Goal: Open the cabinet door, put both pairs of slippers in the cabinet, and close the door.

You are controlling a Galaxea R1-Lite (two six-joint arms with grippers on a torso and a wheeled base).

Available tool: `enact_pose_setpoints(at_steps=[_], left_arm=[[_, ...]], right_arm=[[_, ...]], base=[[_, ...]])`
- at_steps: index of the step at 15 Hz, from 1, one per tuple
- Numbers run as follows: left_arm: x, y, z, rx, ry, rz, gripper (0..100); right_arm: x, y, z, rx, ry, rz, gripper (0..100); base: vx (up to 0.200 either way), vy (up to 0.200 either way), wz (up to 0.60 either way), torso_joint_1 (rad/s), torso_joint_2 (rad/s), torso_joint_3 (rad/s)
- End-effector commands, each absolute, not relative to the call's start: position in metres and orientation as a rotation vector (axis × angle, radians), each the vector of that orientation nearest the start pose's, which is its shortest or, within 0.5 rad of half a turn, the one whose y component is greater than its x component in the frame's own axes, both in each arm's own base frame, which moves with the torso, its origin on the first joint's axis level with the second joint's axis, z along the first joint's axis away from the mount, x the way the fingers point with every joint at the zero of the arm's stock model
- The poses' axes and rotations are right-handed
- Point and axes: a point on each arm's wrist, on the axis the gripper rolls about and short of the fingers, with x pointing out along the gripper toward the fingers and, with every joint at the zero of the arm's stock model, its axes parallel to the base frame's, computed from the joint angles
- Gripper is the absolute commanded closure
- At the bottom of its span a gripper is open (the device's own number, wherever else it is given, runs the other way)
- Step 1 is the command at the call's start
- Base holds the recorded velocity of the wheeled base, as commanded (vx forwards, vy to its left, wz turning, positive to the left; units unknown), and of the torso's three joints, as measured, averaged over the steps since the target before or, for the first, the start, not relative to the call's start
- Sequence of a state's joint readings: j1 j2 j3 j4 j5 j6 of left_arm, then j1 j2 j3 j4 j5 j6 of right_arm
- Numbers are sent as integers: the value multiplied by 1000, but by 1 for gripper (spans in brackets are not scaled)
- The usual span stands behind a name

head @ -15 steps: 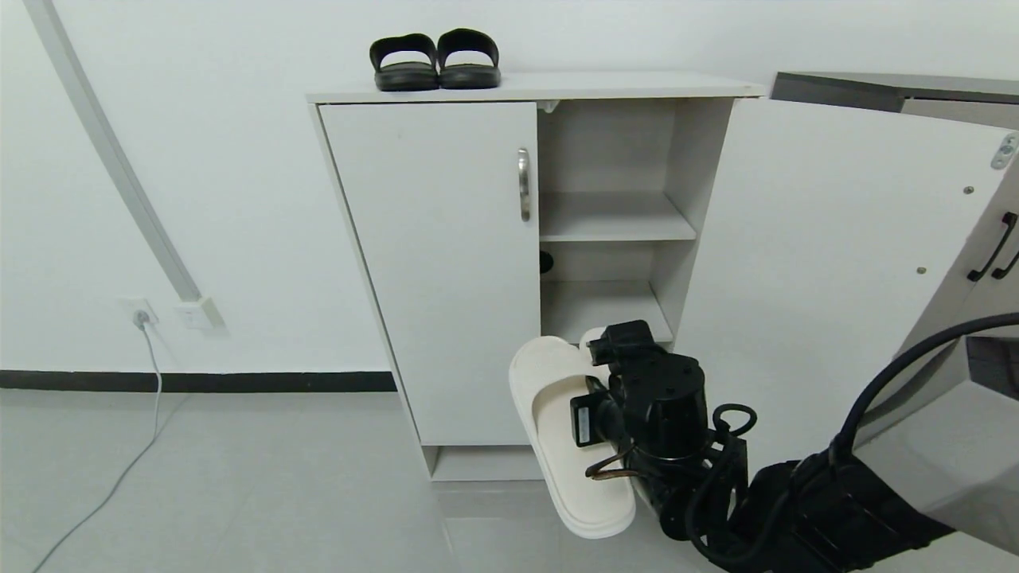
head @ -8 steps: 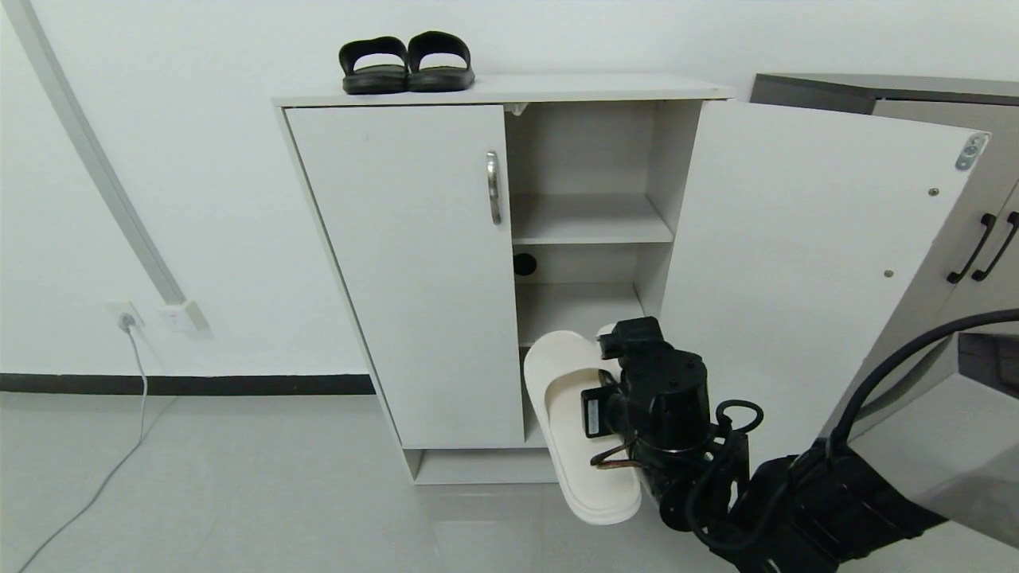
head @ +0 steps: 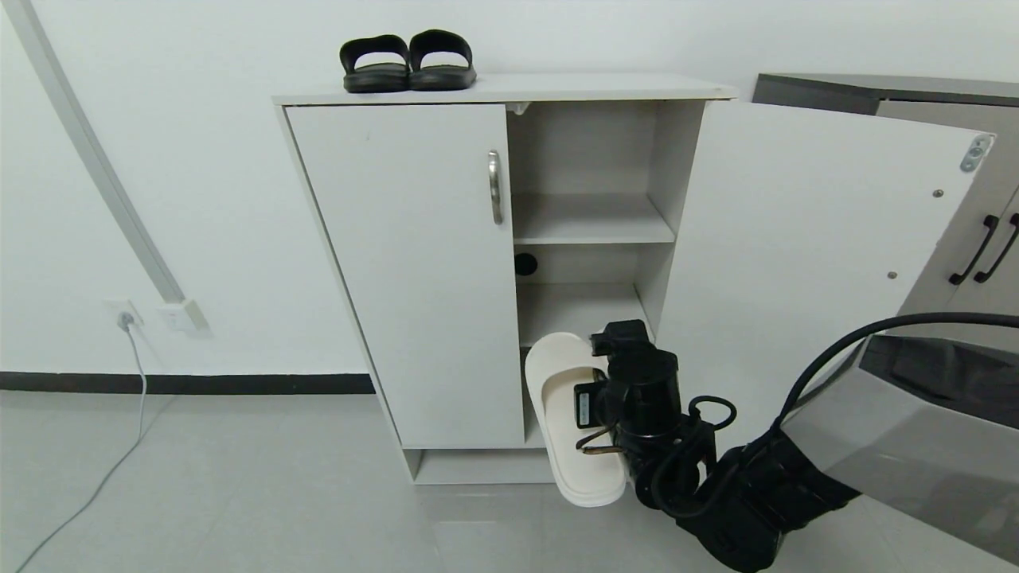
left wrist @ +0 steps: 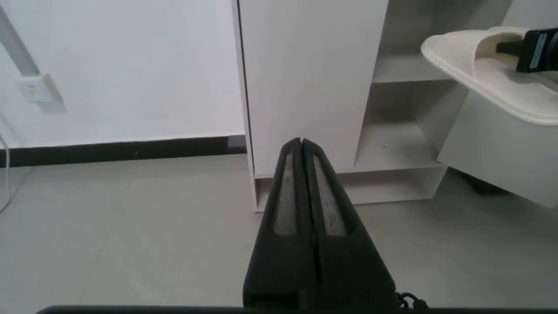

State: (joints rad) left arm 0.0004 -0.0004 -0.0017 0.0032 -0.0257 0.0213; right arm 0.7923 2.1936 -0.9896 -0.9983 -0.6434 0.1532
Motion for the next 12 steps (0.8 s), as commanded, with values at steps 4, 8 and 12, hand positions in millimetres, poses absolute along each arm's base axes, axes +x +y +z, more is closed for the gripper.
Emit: enact_pose_setpoints(at_steps=[4,8,12], left_arm=[[-23,-1,76,23,3,-26,100],[-23,-1,76,24,3,-26,100],[-23,-1,76,24,7,-28,100]], right_arm=[[296,281,80,11,181,170,100],[297,283,81,13,177,172,100],[297,283,78,9,183,171,100]], base=[[0,0,0,0,0,0],[0,0,0,-1,3,-16],[0,0,0,4,1,-166]])
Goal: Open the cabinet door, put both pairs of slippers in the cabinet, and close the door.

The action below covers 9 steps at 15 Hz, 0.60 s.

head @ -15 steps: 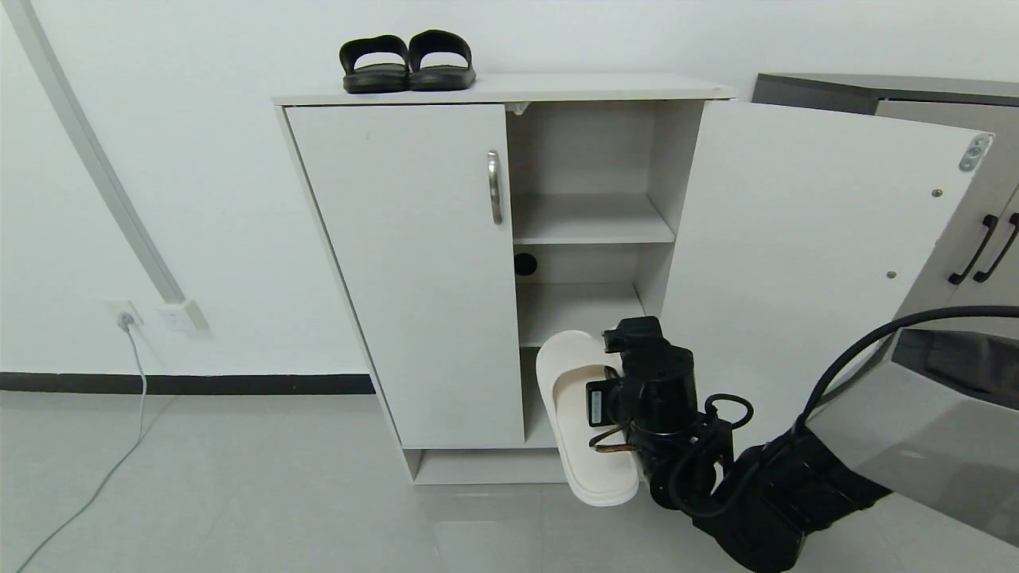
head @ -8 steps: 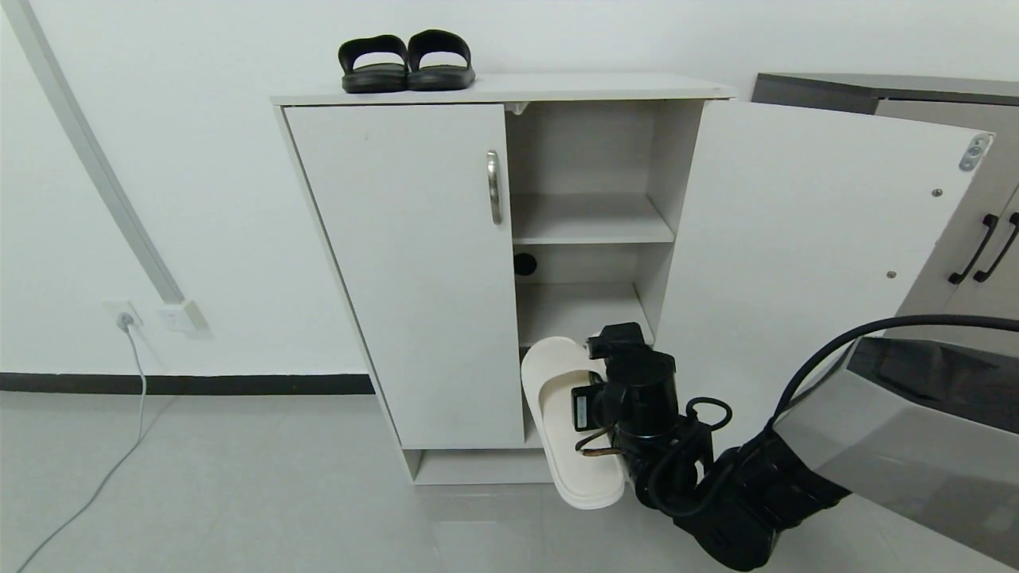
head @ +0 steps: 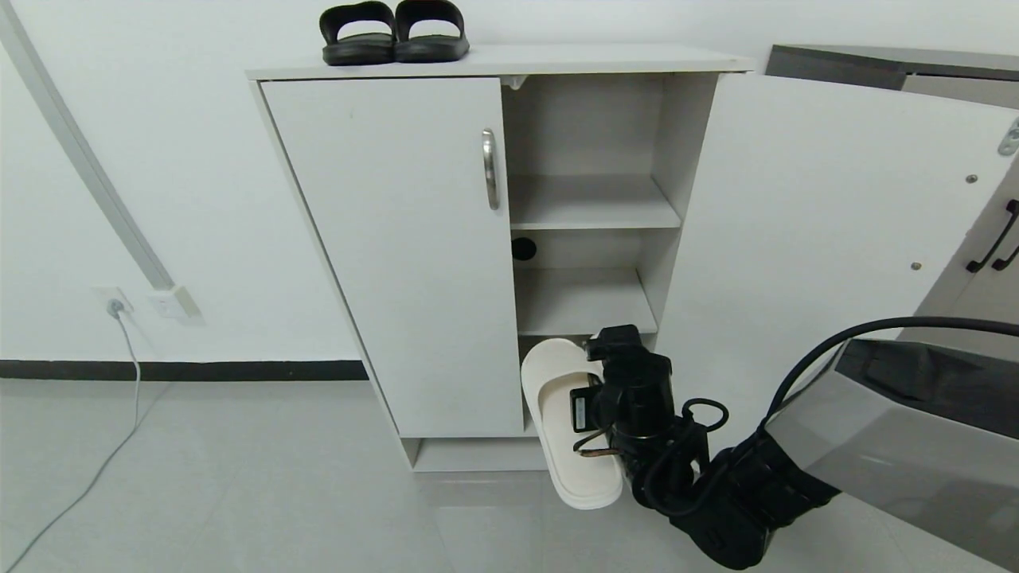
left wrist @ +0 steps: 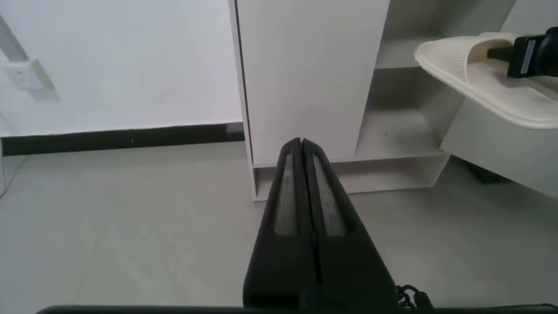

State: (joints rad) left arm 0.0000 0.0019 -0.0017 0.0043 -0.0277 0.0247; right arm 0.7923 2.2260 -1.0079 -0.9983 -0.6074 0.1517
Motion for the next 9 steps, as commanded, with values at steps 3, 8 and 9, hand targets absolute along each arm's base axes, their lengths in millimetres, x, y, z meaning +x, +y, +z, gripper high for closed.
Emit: enact_pose_setpoints(at_steps=[3,8,9], left_arm=[[-23,-1,76,24,7,-28,100],[-23,-1,76,23,7,-28,100],[-23,-1,76,23,7,-28,100]], right_arm=[[296,282,76,1,190,172,100],[296,282,76,7,190,187,100],[296,282,76,12,186,192,100]], base=[[0,0,0,4,1,-198],[0,0,0,5,2,-201],[0,0,0,7,2,-193]])
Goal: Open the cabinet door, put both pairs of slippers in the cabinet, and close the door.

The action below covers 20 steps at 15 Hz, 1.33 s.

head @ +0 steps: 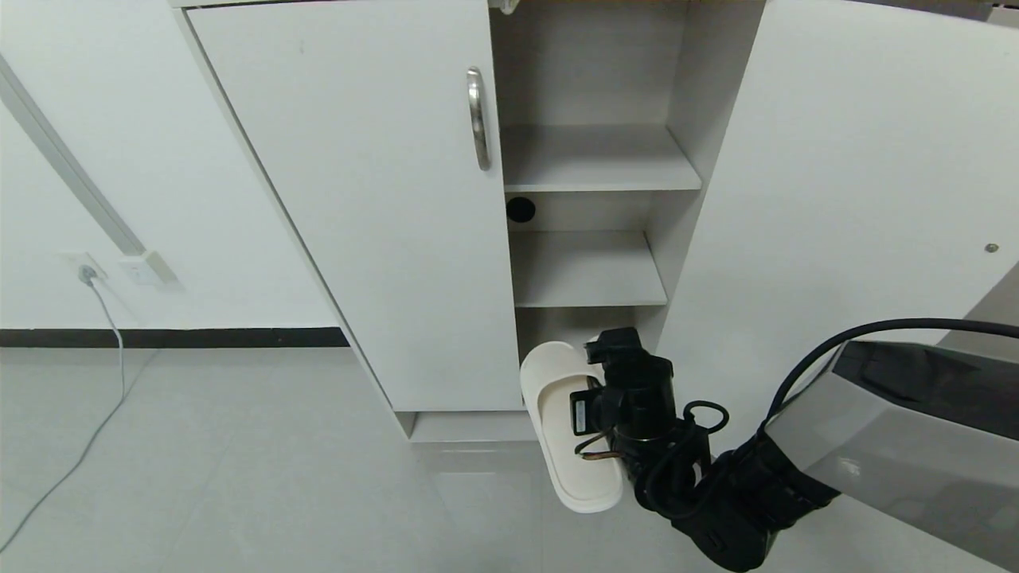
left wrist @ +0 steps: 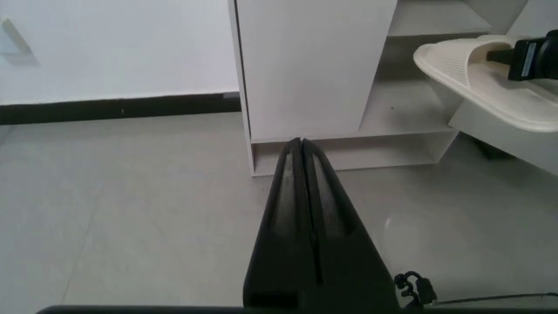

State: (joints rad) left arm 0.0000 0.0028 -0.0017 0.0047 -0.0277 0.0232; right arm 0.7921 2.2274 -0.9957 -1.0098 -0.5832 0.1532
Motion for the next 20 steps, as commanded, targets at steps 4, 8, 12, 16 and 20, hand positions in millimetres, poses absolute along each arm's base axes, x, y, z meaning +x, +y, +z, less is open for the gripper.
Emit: enact_pose_setpoints(at_steps=[4,8,12,16,20], left_arm=[[-23,-1,76,23,6,-28,100],[-23,-1,76,23,4,-26,100],[-23,-1,76,23,3,-26,100],[-23,-1,76,20,3,-26,100],[-23,-1,76,20,3,-26,100]], right_arm=[[297,281,77,19,177,195,100],[300,282,76,29,124,193,100],[301,280,83,-6,-39,191,100],[315,273,85,9,-55,97,100],[317,274,89,15,-48,84,100]], base=[[0,0,0,6,2,-196],[0,0,0,3,1,-30],[0,0,0,0,0,0],[0,0,0,0,0,0],[0,0,0,0,0,0]])
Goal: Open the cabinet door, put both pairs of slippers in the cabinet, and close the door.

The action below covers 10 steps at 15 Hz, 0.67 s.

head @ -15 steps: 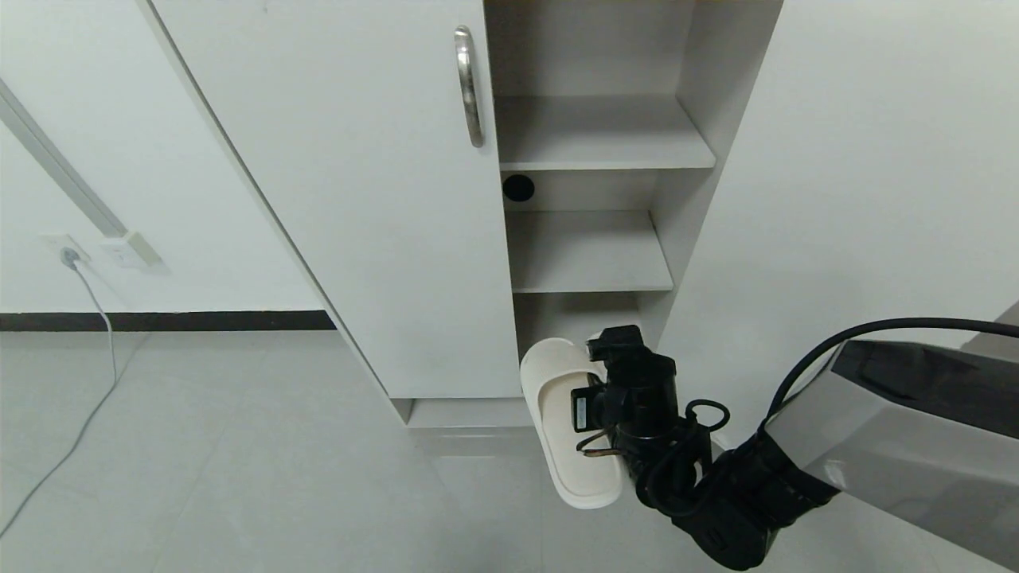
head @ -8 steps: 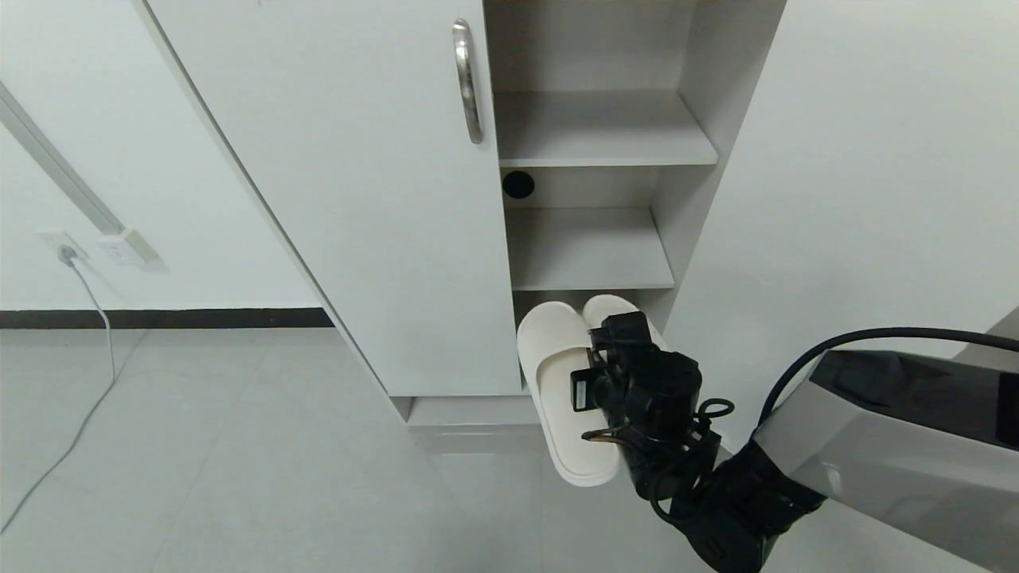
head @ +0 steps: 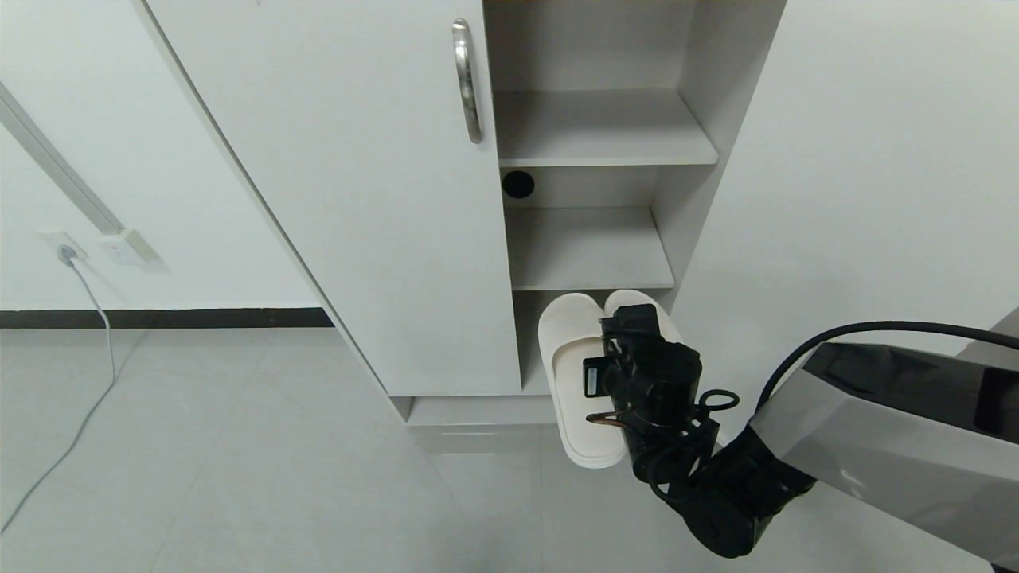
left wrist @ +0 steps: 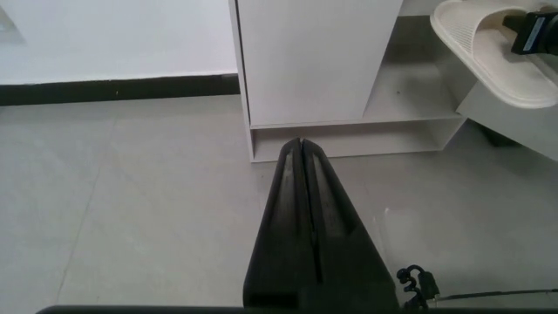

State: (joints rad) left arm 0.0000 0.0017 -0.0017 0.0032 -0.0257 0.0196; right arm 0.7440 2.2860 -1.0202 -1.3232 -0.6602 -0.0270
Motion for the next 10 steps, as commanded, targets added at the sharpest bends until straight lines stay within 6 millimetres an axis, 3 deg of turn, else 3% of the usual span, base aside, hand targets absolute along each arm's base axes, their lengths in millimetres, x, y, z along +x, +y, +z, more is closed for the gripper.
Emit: enact_pose_setpoints(at_steps=[1,9,10], left_arm=[[-23,-1,76,20,3,-26,100],[-23,-1,76,21,3,-26,100],[-23,-1,76,21,3,-26,100]], right_arm=[[318,274,89,13,-46,82,100],[318,273,91,15,-49,65,100],[318,273,91,15,-49,65,100]], base=[[0,0,0,0,0,0],[0,0,0,0,0,0],[200,0,0,2,2,-2]])
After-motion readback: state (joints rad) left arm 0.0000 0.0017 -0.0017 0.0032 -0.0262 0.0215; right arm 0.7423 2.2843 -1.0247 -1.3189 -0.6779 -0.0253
